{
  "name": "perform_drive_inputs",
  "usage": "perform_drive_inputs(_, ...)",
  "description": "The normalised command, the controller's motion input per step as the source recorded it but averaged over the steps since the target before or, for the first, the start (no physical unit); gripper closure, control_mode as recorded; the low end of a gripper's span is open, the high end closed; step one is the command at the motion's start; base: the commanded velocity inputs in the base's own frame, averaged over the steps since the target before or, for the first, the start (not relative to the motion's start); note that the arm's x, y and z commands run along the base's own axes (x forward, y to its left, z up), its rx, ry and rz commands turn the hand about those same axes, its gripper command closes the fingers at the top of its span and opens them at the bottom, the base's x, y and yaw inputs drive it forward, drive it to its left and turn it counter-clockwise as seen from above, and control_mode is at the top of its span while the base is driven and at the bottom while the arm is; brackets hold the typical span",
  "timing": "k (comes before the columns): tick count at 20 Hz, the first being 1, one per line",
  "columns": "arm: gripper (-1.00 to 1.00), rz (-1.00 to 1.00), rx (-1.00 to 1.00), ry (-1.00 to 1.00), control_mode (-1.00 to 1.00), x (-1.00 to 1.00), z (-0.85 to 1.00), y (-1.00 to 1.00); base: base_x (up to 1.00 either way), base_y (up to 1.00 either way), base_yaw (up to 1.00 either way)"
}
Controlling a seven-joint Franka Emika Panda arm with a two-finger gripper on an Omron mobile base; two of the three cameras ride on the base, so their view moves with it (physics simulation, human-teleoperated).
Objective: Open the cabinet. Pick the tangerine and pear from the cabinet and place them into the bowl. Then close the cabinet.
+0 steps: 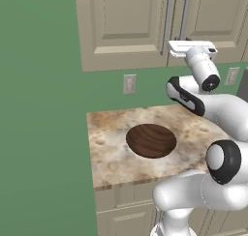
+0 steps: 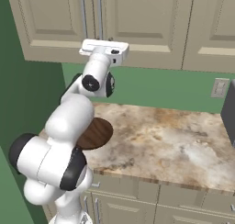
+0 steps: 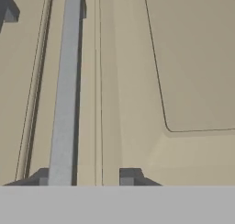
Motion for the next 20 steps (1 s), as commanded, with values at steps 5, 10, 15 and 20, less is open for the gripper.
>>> perform_drive_inputs(5, 1.0, 0.0, 0.06, 0.0, -1.0, -0.05, 0.03, -0.93, 0.0, 0.0, 0.0)
perform_drive_inputs(10, 1.0, 0.0, 0.11, -0.01, -1.0, -0.1, 0.19, -1.0, 0.0, 0.0, 0.0)
perform_drive_inputs(15, 1.0, 0.0, 0.18, -0.05, -1.0, -0.36, 0.45, -1.0, 0.0, 0.0, 0.0)
perform_drive_inputs(20, 1.0, 0.02, 0.19, -0.06, -1.0, -0.55, 0.57, -1.0, 0.0, 0.0, 0.0)
